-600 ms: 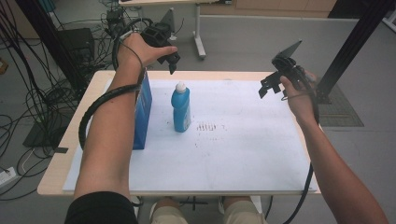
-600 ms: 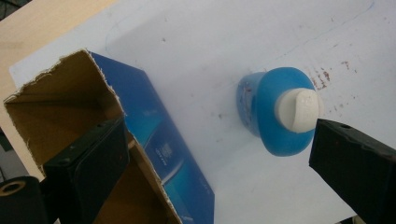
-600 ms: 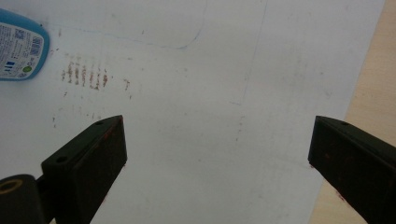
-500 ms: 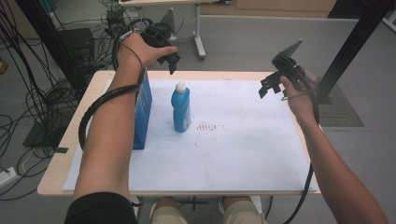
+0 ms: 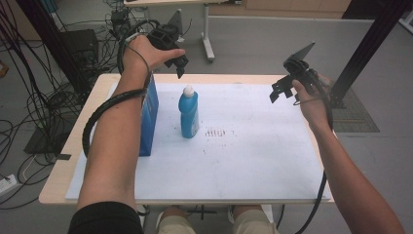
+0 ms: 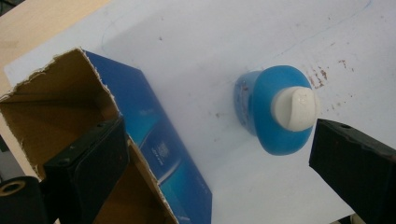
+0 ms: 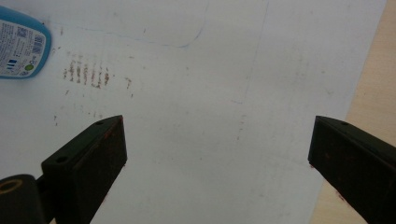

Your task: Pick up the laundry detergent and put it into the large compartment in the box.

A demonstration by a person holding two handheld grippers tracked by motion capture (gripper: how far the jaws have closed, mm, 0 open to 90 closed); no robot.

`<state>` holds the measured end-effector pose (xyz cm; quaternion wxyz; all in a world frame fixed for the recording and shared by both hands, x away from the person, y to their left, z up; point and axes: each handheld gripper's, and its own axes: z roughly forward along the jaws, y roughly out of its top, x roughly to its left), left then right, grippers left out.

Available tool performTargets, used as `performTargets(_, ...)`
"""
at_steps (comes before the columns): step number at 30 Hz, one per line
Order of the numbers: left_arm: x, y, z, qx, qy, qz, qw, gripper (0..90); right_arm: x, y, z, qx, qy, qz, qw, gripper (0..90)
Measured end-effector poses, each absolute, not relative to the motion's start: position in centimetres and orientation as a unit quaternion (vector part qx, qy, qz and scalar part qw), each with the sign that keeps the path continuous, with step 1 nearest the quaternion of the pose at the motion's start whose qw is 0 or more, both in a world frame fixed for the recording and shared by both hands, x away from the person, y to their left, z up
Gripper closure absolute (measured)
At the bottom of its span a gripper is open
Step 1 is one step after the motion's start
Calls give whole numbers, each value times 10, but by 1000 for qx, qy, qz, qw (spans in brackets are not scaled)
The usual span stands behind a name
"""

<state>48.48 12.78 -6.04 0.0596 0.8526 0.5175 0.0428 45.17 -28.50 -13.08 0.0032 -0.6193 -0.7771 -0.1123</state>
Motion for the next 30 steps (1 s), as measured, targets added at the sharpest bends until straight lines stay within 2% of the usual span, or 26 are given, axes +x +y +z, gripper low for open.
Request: performTargets(30,483,104,-84,858,508,23,75,53,448,-294,-133,-623,-774,-116,6,44)
